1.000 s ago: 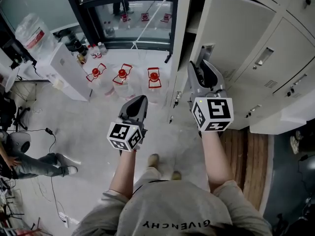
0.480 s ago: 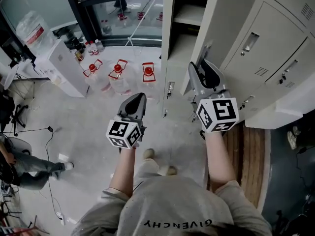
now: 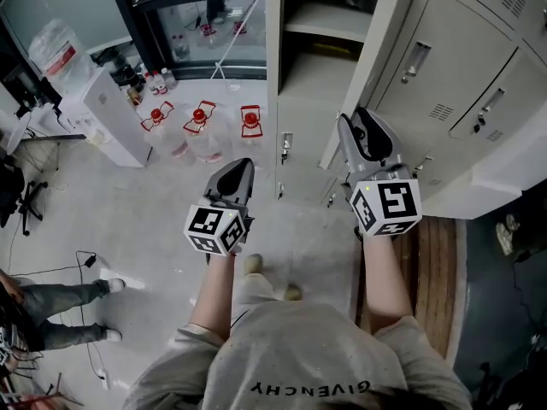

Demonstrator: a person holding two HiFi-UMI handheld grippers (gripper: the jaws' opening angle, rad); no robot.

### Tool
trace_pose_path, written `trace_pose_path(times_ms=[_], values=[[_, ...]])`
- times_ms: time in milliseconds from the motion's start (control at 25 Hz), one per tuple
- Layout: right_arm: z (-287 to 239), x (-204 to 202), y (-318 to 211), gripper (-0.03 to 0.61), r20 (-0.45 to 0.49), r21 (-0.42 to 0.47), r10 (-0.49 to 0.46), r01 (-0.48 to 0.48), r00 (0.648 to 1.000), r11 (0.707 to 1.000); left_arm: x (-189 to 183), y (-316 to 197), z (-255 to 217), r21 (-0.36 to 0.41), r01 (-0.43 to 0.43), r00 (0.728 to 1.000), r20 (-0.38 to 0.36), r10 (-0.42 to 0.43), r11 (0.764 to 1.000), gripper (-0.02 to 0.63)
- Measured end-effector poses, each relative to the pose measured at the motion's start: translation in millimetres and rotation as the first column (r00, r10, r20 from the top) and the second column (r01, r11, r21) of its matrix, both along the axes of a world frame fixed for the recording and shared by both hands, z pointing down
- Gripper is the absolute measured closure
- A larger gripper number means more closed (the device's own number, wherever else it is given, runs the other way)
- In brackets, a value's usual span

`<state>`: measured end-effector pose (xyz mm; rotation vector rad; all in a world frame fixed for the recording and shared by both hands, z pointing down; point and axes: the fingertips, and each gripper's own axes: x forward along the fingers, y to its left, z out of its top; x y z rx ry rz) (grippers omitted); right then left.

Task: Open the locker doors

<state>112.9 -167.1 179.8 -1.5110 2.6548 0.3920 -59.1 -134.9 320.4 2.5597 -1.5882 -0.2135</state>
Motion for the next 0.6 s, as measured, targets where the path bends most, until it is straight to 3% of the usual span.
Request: trace_pose_path(times_ms=[600], values=[[0,76,38,0.494,-0.087,0.081,0.181,-0.174,0.98,0.981,32,13,-1,0.002,-0.017,1.0,0.007,0.017,1.0,0.615]])
